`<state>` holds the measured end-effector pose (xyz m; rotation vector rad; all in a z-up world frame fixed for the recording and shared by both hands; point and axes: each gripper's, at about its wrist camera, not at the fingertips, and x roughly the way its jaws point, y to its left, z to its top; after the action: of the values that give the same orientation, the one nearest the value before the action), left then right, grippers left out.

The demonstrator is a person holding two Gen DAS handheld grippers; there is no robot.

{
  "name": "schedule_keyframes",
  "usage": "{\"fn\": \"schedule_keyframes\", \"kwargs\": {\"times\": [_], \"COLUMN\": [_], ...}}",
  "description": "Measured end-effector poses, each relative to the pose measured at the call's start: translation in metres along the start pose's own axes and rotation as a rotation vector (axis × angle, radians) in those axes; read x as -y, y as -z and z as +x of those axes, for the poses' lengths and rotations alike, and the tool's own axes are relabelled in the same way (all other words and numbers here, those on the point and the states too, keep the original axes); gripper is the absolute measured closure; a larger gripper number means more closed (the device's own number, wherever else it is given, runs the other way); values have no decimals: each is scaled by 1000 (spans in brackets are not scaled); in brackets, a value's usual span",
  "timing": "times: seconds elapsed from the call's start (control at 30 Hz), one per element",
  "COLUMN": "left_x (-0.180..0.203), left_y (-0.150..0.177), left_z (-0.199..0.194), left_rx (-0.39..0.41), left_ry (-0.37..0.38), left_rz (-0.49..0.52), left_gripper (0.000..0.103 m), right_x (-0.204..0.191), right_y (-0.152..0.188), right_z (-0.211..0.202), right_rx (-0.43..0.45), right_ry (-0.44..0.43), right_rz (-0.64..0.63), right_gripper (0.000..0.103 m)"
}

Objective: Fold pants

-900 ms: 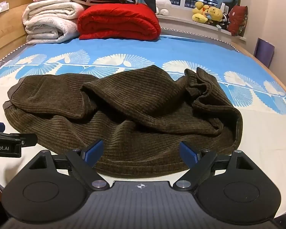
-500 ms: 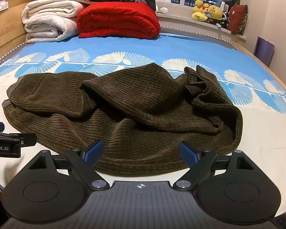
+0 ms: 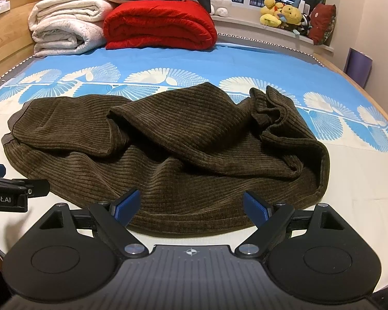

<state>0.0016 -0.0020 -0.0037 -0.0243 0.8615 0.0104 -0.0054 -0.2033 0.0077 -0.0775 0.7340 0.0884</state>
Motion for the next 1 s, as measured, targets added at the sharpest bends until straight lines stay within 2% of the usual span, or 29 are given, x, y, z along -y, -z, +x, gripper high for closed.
{"fn": "schedule_keyframes", "kwargs": {"times": [0.17,0.2,0.27,0.33,0.37,0.4,0.43,0.5,0.53,0.6,0.67,0.7,0.8,0.9,0.93,0.97,1.0], "left_x": [1,1,3,4,3,0,-5,-21,-32,-56,-85,-101,-168,-220,-232,-241,-249], "left_y": [-1,-1,-1,-1,-2,-3,-6,-18,-26,-43,-61,-69,-78,-68,-67,-68,-71], "left_z": [1,1,2,1,1,-1,-3,-5,-5,-5,2,7,36,67,73,75,78], "left_rx": [8,11,15,20,18,18,17,-9,-19,-23,-16,-19,-94,-211,-243,-235,-230], "left_ry": [-9,-9,-9,-25,-28,-22,-11,23,40,52,20,-2,-30,-88,-99,-104,-118], "left_rz": [9,12,28,60,67,61,44,14,1,-8,0,-19,-247,-506,-550,-573,-589], "left_gripper": [4,6,18,51,60,74,82,84,84,84,84,84,84,84,84,84,79], "right_x": [0,0,1,3,7,13,20,42,58,96,136,150,196,225,228,232,233], "right_y": [0,-1,-1,-4,-6,-10,-14,-25,-33,-48,-60,-68,-66,-53,-49,-48,-47], "right_z": [1,0,-1,-5,-8,-11,-13,-19,-22,-24,-14,-15,36,79,99,109,118], "right_rx": [2,1,14,46,71,94,116,157,180,210,195,201,46,-108,-156,-178,-192], "right_ry": [1,2,9,24,31,38,45,57,75,120,151,189,198,211,190,189,204], "right_rz": [-2,-1,2,13,26,44,70,127,153,232,304,282,317,349,363,343,312], "right_gripper": [15,15,16,19,26,34,39,63,67,67,67,67,63,61,60,56,53]}}
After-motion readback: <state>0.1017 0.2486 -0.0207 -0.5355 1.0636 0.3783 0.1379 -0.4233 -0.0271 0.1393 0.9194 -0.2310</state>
